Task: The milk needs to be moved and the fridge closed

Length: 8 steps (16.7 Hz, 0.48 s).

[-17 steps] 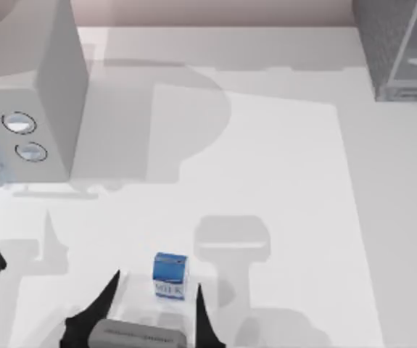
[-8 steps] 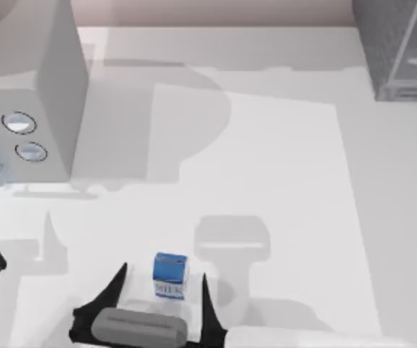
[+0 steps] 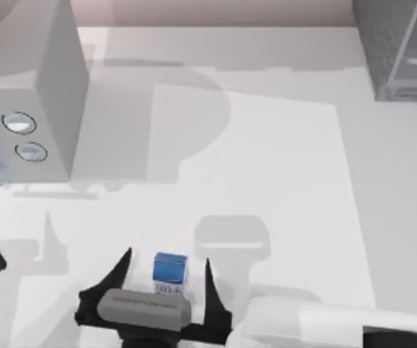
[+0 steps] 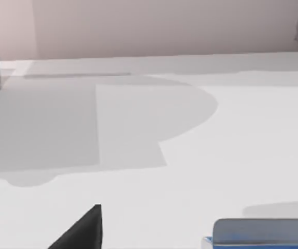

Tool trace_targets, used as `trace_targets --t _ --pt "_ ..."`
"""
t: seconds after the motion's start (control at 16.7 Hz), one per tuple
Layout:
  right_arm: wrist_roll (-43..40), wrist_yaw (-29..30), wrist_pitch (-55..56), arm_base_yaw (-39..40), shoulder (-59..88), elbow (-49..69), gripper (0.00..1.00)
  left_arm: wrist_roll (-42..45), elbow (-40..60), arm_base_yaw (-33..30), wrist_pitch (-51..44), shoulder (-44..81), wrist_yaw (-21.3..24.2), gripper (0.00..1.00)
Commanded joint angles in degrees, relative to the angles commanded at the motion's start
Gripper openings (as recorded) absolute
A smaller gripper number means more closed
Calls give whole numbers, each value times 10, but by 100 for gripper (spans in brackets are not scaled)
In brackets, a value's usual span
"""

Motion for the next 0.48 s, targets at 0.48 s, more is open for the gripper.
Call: trace_targets --t 0.48 --pt "31 -5 -37 -5 -9 -3 100 0 0 0 0 0 0 100"
